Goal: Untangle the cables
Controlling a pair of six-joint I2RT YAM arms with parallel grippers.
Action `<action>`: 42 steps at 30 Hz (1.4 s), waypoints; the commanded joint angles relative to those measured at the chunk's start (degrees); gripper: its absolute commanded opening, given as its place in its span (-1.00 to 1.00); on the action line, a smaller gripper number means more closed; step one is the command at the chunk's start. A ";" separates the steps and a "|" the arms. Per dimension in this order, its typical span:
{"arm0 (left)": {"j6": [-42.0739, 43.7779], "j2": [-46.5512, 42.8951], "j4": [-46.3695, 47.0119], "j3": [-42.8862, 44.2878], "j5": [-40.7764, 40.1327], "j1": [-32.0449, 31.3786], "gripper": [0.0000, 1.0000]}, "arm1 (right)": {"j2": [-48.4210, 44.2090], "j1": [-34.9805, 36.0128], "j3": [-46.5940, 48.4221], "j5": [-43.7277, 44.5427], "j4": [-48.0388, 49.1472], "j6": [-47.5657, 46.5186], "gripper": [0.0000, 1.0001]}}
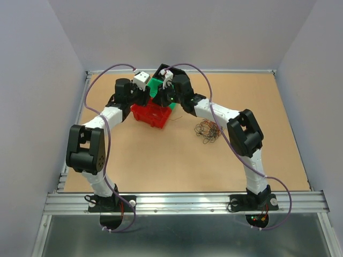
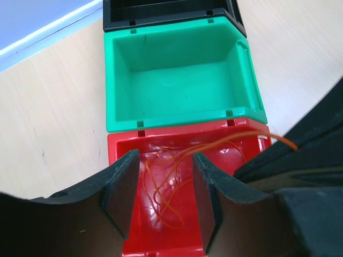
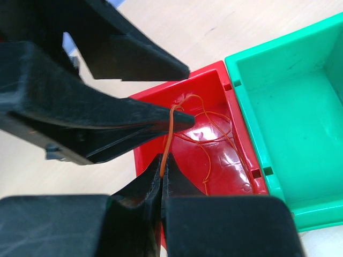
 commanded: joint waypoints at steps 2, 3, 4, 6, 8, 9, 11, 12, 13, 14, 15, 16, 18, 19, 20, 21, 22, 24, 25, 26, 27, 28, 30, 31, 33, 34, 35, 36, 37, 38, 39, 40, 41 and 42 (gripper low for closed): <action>-0.50 1.93 2.17 3.51 1.68 0.06 0.07 | -4.19 0.67 -0.81 -1.25 1.50 -1.11 -0.99; -0.59 2.02 2.34 3.77 1.94 0.06 0.01 | -4.45 0.67 -0.98 -1.51 1.50 -1.20 -0.99; -0.59 2.37 2.34 3.95 2.29 0.06 -0.06 | -4.63 0.67 -1.33 -1.60 1.50 -1.28 -0.99; -0.94 2.63 2.34 4.47 2.21 0.06 -0.35 | -4.81 0.67 -1.51 -1.69 1.50 -1.29 -0.99; -1.12 2.98 2.34 4.74 1.86 0.06 -0.68 | -5.07 0.67 -1.95 -1.60 1.50 -1.37 -0.99; -1.12 2.98 2.43 4.74 1.25 0.06 -1.00 | -5.16 0.67 -2.04 -1.26 1.50 -1.46 -0.99; -1.47 2.55 3.21 4.30 0.28 0.23 -1.00 | -5.25 0.67 -2.65 -0.03 1.41 -1.55 -0.99; -1.65 2.46 3.48 4.04 0.19 0.41 -1.00 | -5.25 0.67 -2.92 0.50 1.41 -1.55 -0.99; -1.82 2.20 3.57 3.69 0.10 0.50 -1.00 | -5.33 0.67 -3.27 1.03 1.41 -1.81 -0.98; -2.26 2.19 3.57 3.69 0.10 0.76 -1.00 | -5.42 0.67 -3.71 1.99 1.41 -2.16 -0.91; -2.44 2.19 3.49 3.69 0.18 1.37 -1.00 | -5.51 0.76 -4.58 2.61 1.50 -2.69 -0.68; -2.70 2.28 3.40 3.69 0.45 1.81 -1.00 | -5.42 0.67 -5.11 3.22 1.50 -2.87 -0.59; -3.49 2.46 3.22 3.69 1.58 3.13 -1.00 | -5.42 0.76 -5.73 4.80 1.50 -3.04 -0.43; -3.84 2.72 3.13 3.69 2.20 3.57 -1.00 | -5.51 0.67 -6.43 5.25 1.50 -3.39 -0.29; -4.02 2.81 3.05 3.60 2.73 3.92 -1.00 | -5.51 0.67 -6.87 5.51 1.50 -3.57 -0.26; -4.28 2.90 2.87 3.60 3.69 4.36 -1.00 | -5.86 0.67 -7.31 5.95 1.50 -3.66 -0.21; -4.63 3.07 2.78 3.77 4.14 5.06 -1.00 | -6.04 0.67 -8.01 5.95 1.50 -4.27 -0.09; -4.90 3.07 2.61 3.69 5.02 5.60 -1.00 | -6.56 0.59 -8.89 6.13 1.32 -4.89 0.05; -4.81 3.07 2.61 3.60 5.11 5.77 -1.00 | -6.65 0.58 -9.33 6.13 1.41 -5.67 0.13; -4.90 2.90 2.52 3.60 5.28 5.86 -1.00 | -6.91 0.67 -10.03 5.52 1.32 -6.03 0.14; -4.81 2.90 2.52 3.60 5.37 5.95 -1.00 | -7.18 0.67 -10.39 5.08 1.23 -6.81 0.14; -4.90 2.81 2.52 3.42 5.37 6.04 -1.00 | -7.36 0.59 -11.00 4.64 1.23 -7.17 0.13; -4.81 2.81 2.34 3.42 5.46 6.04 -1.00 | -7.53 0.67 -11.27 3.24 0.97 -8.05 0.11; -4.90 2.72 2.34 3.42 5.46 6.12 -1.00 | -7.53 0.59 -11.36 2.53 0.80 -8.40 0.09; -4.99 2.63 2.34 3.51 5.46 6.21 -1.00 | -7.45 0.59 -11.09 1.30 0.10 -9.02 0.08; -5.07 2.55 2.25 3.42 5.46 6.30 -1.00 | -7.18 0.58 -11.01 1.30 -0.17 -9.37 0.08; -5.08 2.54 2.25 3.42 5.72 6.39 -1.00 | -6.92 0.67 -10.74 1.12 -0.69 -9.55 0.08; -5.16 2.46 2.25 3.34 5.72 6.39 -1.00 | -6.66 0.59 -10.39 0.77 -0.87 -10.33 0.08; -5.08 2.46 2.25 3.42 5.90 6.48 -1.00 | -6.39 0.67 -10.13 0.42 -1.05 -10.69 0.08; -5.16 2.46 2.17 3.34 5.99 6.56 -1.00 | -5.78 0.67 -9.86 0.07 -1.31 -10.95 0.08; -5.16 2.28 2.25 3.33 5.99 6.56 -1.00 | -4.99 0.59 -9.17 -0.37 -1.84 -11.39 0.08; -5.16 2.28 2.25 3.42 6.16 6.65 -1.00 | -4.98 0.58 -9.16 -0.46 -2.28 -11.65 0.08; -5.25 2.28 2.25 3.42 6.25 6.65 -1.00 | -4.55 0.58 -8.38 -0.55 -2.63 -11.83 0.08; -5.16 2.37 2.25 3.42 6.51 6.65 -1.00 | -3.76 0.58 -7.93 -0.81 -3.42 -11.92 0.08</action>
